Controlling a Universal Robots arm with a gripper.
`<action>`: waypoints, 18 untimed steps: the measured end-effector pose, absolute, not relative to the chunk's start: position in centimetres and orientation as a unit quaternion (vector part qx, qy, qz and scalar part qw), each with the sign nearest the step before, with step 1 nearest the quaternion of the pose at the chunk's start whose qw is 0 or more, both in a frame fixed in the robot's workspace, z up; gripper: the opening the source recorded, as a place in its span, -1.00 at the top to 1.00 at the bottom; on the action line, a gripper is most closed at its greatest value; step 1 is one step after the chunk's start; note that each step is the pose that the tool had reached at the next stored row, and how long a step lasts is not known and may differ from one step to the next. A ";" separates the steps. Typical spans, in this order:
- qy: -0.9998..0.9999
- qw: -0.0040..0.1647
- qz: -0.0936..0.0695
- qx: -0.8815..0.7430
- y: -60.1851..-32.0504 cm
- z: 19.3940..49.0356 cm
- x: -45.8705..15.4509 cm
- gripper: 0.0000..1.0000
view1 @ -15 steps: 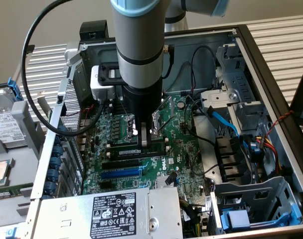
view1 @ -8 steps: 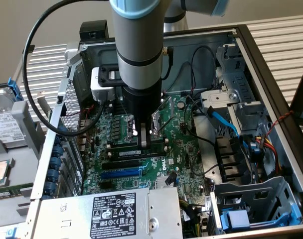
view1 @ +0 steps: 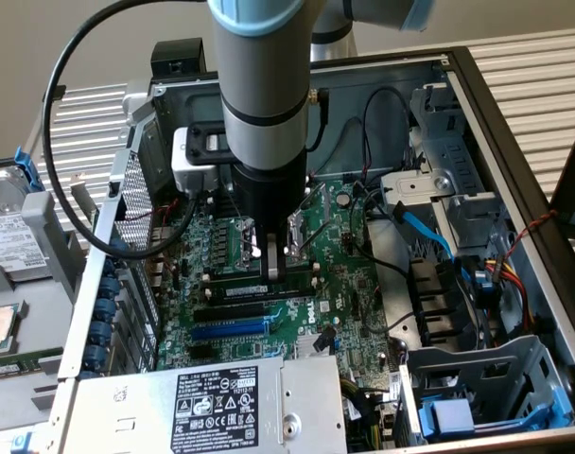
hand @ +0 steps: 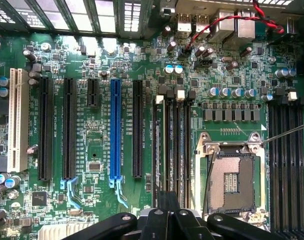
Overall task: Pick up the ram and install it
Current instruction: 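Press down the ram until it locks into place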
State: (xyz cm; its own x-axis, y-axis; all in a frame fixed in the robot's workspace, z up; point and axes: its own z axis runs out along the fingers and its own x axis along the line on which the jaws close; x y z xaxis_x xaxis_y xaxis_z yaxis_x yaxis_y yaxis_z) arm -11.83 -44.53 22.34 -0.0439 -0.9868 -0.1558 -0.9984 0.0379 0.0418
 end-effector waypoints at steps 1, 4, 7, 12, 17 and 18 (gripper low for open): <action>0.719 0.042 0.069 -0.690 -44.5 22.5 -11.8 0.79; 0.719 0.042 0.069 -0.690 -44.5 23.2 -11.8 0.79; 0.719 0.042 0.069 -0.690 -44.5 23.9 -11.8 0.79; 0.719 0.042 0.069 -0.690 -44.5 24.8 -11.8 0.79; 0.719 0.042 0.069 -0.690 -44.5 25.5 -11.8 0.79; 0.719 0.042 0.069 -0.690 -44.5 25.7 -11.8 0.79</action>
State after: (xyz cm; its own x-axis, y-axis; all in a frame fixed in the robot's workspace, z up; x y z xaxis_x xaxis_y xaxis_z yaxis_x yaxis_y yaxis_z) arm -11.84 -44.54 25.70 -0.0439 -0.9868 -0.1560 -0.9984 0.0379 0.0417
